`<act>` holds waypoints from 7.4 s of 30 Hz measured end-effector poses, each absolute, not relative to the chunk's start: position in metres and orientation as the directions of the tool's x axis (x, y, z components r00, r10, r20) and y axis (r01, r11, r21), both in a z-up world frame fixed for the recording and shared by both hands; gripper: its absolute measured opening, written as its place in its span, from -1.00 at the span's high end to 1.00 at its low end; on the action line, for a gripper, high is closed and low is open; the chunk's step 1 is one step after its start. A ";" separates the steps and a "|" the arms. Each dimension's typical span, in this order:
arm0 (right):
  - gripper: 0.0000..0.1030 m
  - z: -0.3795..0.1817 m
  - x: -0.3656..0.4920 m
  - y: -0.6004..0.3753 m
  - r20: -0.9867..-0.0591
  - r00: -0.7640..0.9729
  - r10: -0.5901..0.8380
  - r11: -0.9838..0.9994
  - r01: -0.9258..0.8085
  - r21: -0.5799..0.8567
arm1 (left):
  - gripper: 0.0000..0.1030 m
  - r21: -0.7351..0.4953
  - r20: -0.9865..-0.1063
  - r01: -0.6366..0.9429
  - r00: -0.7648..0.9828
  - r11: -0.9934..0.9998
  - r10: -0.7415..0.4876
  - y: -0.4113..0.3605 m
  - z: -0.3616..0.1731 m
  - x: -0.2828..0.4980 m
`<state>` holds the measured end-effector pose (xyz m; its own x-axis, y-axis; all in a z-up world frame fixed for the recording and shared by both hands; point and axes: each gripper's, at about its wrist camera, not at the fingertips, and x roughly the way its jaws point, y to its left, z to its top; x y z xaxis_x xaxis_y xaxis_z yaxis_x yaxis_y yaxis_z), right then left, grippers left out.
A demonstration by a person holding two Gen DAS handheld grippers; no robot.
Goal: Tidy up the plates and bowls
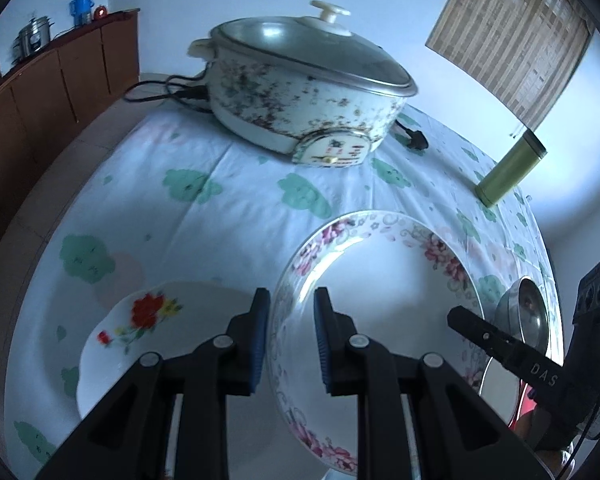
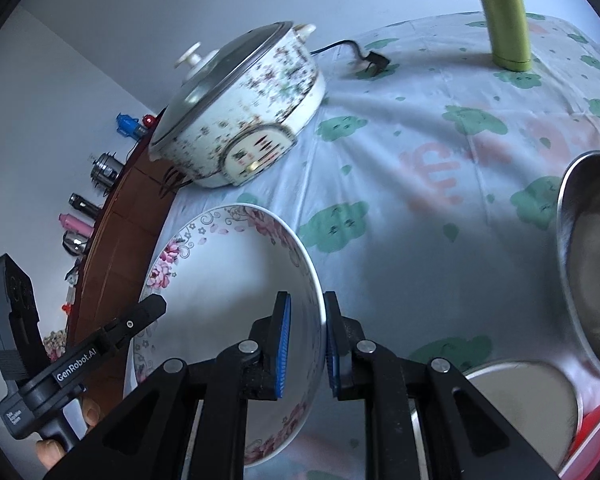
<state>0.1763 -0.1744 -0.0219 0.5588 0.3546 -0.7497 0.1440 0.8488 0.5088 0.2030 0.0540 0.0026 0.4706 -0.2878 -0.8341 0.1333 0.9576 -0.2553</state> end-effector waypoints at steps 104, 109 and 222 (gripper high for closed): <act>-0.02 -0.012 0.096 -0.072 -0.554 0.796 0.244 0.937 -0.046 0.346 | -0.45 -0.070 -0.617 -0.100 0.786 0.993 0.036 0.153 -0.003 0.137; -0.02 -0.016 0.080 -0.078 -0.567 0.798 0.203 0.960 -0.047 0.277 | -0.66 -0.060 -0.563 -0.102 0.825 0.993 0.051 0.146 0.004 0.125; 0.22 -0.022 0.062 -0.407 -0.698 0.699 0.158 0.804 0.319 0.502 | -0.16 -0.225 -0.845 0.433 0.358 0.873 -0.396 -0.210 -0.012 0.173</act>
<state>0.0621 -0.4073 -0.0223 0.6987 0.1581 -0.6978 0.3194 0.8038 0.5019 0.1729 -0.2097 -0.0118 0.3585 -0.3959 -0.8454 0.4328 0.8729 -0.2252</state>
